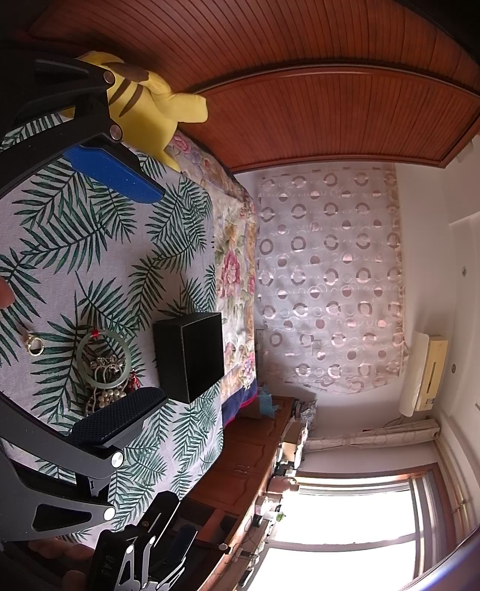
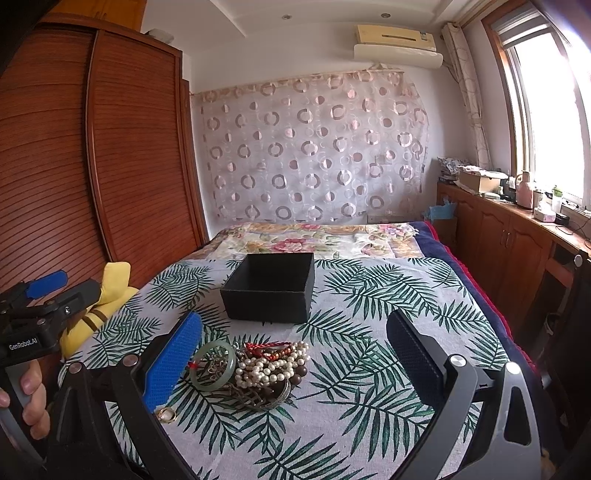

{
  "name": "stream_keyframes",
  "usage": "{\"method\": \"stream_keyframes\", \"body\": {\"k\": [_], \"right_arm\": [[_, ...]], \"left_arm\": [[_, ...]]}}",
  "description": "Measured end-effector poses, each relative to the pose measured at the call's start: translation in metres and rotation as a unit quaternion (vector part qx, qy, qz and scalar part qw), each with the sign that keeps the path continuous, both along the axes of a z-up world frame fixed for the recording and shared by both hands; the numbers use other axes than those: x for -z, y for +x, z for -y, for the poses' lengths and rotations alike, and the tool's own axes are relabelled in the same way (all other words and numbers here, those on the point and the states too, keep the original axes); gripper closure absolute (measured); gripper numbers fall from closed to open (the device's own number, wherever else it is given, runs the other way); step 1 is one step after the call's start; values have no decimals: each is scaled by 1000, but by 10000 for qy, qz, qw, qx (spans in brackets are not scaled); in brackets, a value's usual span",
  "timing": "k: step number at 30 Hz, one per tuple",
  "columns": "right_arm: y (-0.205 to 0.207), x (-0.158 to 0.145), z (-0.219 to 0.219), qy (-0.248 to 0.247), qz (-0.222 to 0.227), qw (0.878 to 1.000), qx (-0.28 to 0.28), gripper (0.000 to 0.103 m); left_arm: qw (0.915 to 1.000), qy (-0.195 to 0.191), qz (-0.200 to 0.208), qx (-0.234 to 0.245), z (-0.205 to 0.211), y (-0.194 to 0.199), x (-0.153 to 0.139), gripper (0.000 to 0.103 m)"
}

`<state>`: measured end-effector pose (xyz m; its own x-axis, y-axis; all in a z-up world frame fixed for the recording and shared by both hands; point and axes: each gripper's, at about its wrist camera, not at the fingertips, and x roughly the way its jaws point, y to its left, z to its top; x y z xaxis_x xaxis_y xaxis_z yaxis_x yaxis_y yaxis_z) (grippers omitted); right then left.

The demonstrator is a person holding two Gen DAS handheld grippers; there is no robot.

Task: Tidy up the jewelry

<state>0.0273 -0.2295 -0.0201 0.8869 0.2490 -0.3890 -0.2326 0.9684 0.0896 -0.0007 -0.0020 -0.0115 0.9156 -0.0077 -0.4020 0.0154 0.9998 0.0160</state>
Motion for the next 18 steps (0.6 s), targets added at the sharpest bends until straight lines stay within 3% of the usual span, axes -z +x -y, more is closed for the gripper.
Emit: {"method": "stream_keyframes", "body": {"k": [18], "right_arm": [[0, -1, 0, -6, 2, 10000, -20, 2]], "left_arm": [[10000, -8, -26, -3, -1, 0, -1, 6]]}}
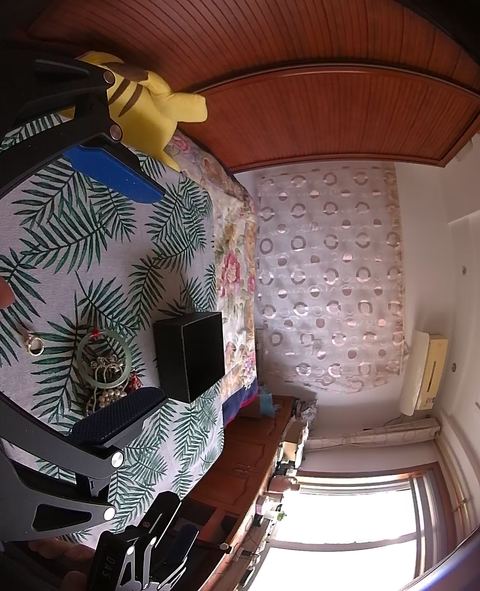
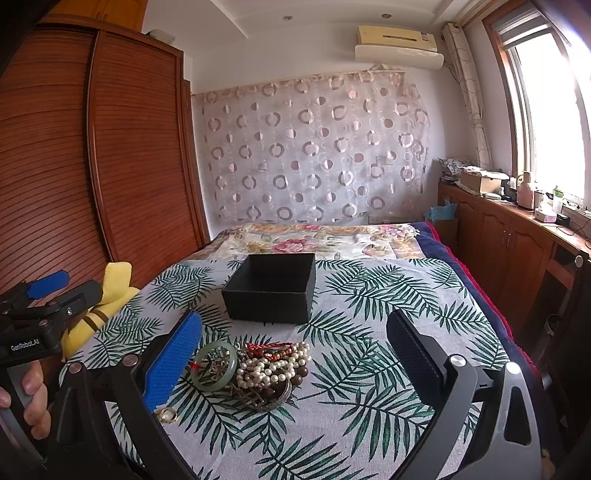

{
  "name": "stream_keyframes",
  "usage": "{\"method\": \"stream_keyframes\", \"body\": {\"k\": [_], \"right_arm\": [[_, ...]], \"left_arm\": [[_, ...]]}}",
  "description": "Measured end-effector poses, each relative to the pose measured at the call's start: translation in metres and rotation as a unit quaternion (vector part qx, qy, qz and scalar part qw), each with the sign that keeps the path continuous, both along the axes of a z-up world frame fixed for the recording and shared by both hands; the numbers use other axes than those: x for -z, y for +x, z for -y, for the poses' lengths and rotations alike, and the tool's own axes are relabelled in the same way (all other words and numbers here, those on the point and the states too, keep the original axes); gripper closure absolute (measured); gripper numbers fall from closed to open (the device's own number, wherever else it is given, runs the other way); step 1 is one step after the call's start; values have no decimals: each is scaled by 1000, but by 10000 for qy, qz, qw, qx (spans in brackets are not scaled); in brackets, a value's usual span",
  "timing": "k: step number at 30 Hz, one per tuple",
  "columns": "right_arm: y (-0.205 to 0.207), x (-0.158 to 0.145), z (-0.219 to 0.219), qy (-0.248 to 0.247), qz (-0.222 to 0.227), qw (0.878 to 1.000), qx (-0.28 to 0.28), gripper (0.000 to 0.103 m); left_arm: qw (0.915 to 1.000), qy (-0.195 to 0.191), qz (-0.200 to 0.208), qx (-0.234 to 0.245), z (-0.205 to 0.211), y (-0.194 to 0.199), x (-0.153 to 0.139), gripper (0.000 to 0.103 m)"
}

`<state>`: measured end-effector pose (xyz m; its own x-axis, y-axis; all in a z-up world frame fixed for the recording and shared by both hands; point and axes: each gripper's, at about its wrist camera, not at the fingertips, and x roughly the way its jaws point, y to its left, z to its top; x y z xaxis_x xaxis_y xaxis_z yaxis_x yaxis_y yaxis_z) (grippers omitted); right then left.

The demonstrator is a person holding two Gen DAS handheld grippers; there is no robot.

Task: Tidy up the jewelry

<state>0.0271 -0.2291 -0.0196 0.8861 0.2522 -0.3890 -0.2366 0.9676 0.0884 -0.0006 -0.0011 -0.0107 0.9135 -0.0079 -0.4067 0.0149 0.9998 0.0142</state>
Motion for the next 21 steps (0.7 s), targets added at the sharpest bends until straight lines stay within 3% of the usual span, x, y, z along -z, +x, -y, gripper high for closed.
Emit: {"method": "stream_keyframes", "body": {"k": [14, 21], "right_arm": [[4, 21, -2, -50, -222, 9993, -282, 2], [4, 42, 0, -78, -487, 9974, -527, 2]], "left_arm": [[9990, -26, -447, 94, -9, 8, 28, 6], [9925, -88, -1075, 580, -12, 11, 65, 6]]}}
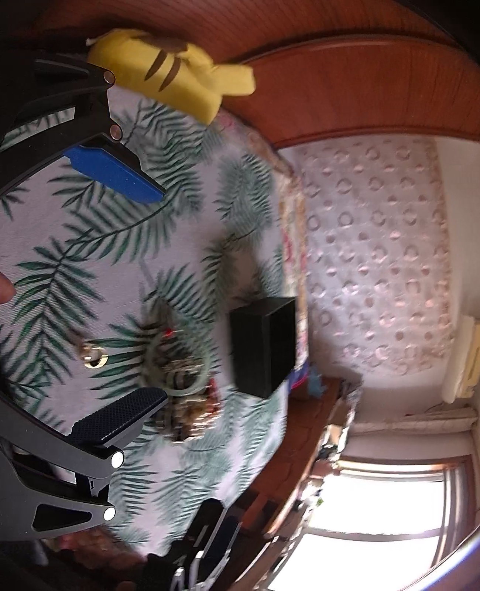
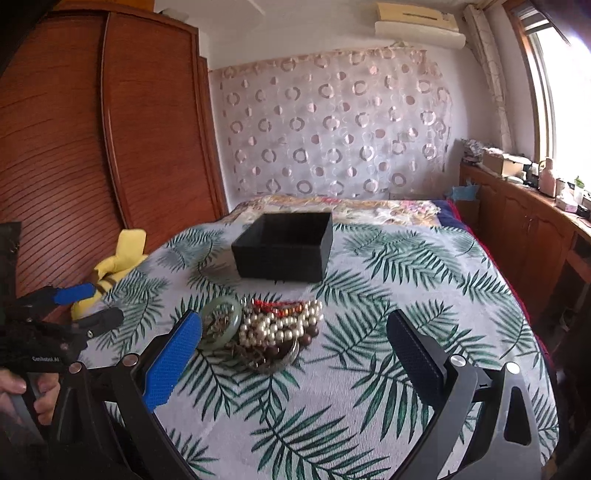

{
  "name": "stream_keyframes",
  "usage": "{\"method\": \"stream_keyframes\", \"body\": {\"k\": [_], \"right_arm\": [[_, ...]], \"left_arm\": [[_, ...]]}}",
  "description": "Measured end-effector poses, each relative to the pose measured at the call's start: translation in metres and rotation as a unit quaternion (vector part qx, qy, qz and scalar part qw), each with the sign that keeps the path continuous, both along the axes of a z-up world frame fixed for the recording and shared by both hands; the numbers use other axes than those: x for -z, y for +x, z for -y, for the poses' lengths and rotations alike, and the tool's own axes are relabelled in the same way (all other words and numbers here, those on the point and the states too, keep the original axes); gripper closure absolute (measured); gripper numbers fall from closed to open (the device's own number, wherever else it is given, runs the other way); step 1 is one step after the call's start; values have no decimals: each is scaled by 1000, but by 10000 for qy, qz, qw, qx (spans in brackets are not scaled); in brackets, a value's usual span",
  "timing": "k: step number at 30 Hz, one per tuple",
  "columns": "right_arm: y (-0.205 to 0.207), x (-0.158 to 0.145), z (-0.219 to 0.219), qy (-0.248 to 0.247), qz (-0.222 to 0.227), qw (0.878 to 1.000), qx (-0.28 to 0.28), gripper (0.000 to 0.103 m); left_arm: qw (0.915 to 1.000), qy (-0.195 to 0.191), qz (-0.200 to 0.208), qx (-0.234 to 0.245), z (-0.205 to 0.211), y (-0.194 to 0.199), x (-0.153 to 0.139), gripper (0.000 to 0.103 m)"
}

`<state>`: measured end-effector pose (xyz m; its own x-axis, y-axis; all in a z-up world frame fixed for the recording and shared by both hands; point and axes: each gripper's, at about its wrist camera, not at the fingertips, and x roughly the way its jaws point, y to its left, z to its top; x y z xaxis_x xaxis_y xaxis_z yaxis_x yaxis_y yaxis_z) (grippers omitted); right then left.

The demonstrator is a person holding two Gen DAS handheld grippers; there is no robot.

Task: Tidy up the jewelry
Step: 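Lower the left tool onto the gold ring and close on it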

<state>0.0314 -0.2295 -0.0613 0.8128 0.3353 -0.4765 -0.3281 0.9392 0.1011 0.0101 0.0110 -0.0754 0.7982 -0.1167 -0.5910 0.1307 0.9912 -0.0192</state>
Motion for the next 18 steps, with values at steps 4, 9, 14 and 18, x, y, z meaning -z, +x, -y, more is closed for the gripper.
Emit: {"method": "stream_keyframes", "body": {"k": [4, 9, 14, 18], "right_arm": [[2, 12, -2, -68, -181, 9997, -170, 8], [6, 23, -9, -204, -380, 9983, -381, 16], [8, 29, -14, -365, -489, 9969, -504, 17], [11, 32, -12, -375, -568, 9964, -508, 17]], "left_arm": [[9990, -59, -367, 263, 4, 4, 19, 6], [9960, -3, -706, 549, 13, 10, 38, 16], [9925, 37, -908, 823, 23, 12, 46, 36], [9904, 131, -958, 990, 31, 12, 49, 51]]}}
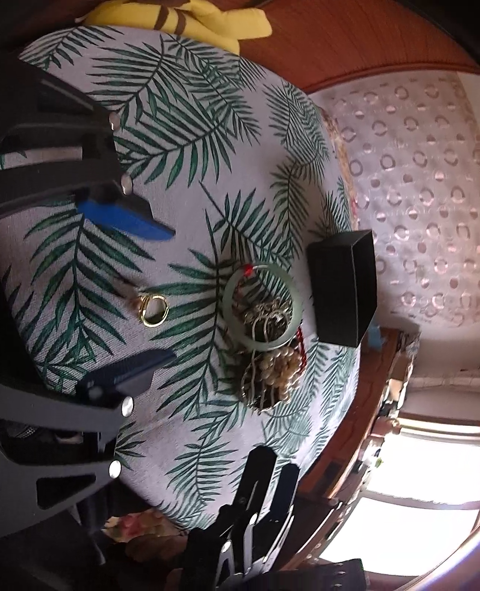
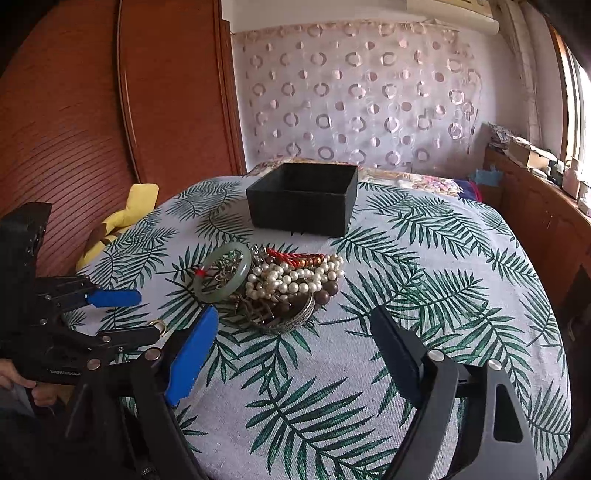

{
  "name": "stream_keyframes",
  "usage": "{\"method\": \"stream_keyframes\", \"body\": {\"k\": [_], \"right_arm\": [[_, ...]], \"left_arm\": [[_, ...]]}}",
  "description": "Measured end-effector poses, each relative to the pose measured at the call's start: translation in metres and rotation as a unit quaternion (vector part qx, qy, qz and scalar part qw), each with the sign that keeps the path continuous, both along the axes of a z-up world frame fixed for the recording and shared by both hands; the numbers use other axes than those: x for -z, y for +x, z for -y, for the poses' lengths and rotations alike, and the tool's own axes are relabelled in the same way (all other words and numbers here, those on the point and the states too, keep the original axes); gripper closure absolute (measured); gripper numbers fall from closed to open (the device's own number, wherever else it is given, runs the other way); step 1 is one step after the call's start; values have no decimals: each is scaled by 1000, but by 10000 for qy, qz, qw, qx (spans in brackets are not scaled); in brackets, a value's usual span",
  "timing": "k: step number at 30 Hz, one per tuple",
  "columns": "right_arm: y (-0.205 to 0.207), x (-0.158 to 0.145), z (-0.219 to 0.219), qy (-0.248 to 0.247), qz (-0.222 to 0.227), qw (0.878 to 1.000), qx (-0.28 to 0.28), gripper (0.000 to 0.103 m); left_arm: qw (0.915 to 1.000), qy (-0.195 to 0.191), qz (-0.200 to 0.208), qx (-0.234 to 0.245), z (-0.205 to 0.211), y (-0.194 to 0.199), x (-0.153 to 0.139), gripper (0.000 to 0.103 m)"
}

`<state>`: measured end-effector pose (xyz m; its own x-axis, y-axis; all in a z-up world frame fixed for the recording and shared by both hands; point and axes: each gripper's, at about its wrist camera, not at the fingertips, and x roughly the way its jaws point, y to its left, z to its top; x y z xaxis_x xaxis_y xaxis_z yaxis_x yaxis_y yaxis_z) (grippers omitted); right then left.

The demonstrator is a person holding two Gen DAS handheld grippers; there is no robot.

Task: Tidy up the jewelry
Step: 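Lower the left tool onto the gold ring and close on it, then grasp the jade bangle with the right tool while the left tool lifts the ring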

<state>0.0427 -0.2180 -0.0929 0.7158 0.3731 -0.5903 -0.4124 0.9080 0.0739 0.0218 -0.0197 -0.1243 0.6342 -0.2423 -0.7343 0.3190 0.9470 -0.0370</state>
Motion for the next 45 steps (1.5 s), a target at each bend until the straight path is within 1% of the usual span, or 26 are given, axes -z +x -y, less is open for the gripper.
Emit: {"method": "stream_keyframes", "body": {"k": [2, 4, 9, 10, 11, 12, 16, 22, 28, 32, 35, 40, 45], "right_arm": [[1, 1, 1, -13, -27, 10000, 3, 17], [2, 2, 1, -9, -55, 10000, 1, 17], [5, 4, -1, -43, -74, 10000, -42, 17], [5, 5, -2, -51, -82, 9999, -64, 17], [6, 5, -3, -69, -87, 9999, -87, 17], [7, 5, -5, -89, -91, 9999, -105, 17], [11, 4, -10, -148, -99, 9996, -214, 17], [23, -3, -25, -191, -114, 9984, -529, 17], [39, -7, -55, -260, -178, 9935, -1097, 21], [50, -2, -80, -468, -235, 9874, -1491, 22], [57, 2, -96, -722, -291, 9810, -1777, 22], [62, 7, -113, -1111, -313, 9715, -2071, 22], [65, 14, -122, -1558, -269, 9629, -2186, 22]], "left_arm": [[10000, 60, -59, 22, 2, 1, 3, 60], [9999, 76, -105, 48, 3, 2, 5, 65], [9996, 254, -7, 135, 5, 1, 8, 65], [9995, 267, 25, 162, 6, 0, 8, 70], [9995, 264, 51, 192, 6, 0, 7, 83], [9994, 261, 56, 204, 5, 0, 7, 84], [9993, 343, 128, 87, -3, 3, 7, 85], [9994, 248, 173, -178, -24, 10, 4, 85], [9987, 164, 271, -394, -43, 15, -2, 85], [9981, 86, 323, -510, -53, 17, -5, 85], [9976, 36, 359, -592, -60, 17, -7, 85], [9964, -55, 428, -732, -70, 16, -12, 85], [9957, -110, 442, -807, -77, 14, -13, 85]]}}
